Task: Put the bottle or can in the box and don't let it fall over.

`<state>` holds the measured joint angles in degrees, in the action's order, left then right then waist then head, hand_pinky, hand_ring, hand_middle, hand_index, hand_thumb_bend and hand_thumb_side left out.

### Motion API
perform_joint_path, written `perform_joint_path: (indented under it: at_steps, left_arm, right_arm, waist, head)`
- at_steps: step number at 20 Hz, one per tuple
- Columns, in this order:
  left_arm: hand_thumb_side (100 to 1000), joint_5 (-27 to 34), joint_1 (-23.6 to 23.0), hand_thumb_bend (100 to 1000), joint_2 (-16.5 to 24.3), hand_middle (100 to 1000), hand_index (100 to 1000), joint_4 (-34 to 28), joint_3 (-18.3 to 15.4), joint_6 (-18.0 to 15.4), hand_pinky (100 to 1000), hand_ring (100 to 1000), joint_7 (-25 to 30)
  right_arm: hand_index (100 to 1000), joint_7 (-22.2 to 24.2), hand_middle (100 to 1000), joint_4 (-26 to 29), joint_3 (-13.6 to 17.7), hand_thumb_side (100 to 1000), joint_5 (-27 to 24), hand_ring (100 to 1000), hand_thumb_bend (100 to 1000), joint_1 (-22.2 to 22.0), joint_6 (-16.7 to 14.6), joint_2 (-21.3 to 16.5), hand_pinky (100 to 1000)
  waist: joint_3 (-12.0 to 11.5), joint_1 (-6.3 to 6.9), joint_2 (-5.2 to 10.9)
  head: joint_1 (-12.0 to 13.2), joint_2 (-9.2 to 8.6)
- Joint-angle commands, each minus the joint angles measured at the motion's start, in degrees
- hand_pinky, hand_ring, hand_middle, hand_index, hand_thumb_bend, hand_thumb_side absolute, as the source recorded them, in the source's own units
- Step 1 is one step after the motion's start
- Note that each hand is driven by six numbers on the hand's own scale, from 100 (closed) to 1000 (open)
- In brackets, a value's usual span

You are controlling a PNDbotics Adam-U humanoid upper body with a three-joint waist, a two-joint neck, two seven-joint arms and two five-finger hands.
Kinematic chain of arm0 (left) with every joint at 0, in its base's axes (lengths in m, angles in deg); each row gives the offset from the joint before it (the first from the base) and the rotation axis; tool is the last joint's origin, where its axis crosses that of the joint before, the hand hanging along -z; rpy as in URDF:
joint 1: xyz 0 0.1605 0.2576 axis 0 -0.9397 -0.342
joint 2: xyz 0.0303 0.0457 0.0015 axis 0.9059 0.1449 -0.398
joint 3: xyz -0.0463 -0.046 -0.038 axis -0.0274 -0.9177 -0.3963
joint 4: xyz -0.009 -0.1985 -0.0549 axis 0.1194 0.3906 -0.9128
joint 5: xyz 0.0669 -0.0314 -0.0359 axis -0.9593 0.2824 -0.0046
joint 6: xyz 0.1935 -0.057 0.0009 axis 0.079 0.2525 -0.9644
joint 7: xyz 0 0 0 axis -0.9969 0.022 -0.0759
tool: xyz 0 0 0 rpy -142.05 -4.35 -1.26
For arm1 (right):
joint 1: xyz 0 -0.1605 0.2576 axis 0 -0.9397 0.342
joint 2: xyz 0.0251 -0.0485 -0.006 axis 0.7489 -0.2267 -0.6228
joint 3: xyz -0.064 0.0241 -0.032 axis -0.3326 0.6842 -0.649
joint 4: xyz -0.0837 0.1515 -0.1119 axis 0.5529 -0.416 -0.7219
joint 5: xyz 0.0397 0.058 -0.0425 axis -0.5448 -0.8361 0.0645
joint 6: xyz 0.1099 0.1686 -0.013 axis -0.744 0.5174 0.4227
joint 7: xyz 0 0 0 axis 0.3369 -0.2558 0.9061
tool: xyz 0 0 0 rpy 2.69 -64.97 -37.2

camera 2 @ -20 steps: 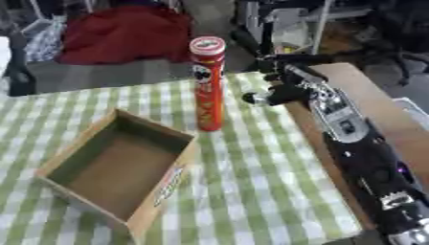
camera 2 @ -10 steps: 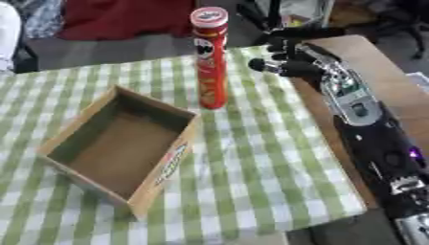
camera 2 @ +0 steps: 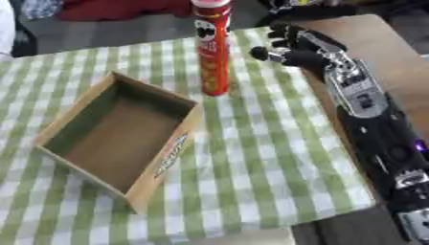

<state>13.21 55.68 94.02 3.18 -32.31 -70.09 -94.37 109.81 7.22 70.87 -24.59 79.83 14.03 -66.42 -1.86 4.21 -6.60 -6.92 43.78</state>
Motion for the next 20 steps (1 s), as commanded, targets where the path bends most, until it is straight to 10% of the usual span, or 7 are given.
perform_joint_path:
  at_steps: [1,20]
  left_arm:
    - [682,0.23,0.48,704,2.32,786,822,-2.02,-0.94,0.06,856,830,-0.52]
    - [684,0.40,0.76,695,1.37,780,815,-3.05,-0.73,0.78,854,829,-0.22]
  right_arm:
    - [976,0.83,923,2.43,0.53,398,-1.19,981,722,1.36,-0.34,-1.88,922]
    - [965,4.81,911,2.60,-1.12,353,0.34,976,708,4.92,-3.02,0.58,894]
  waist:
    - [-0.23,0.02,0.24]
    - [-1.29,0.30,-0.84]
  head:
    - [0.77,-0.39]
    - [-0.48,-6.55]
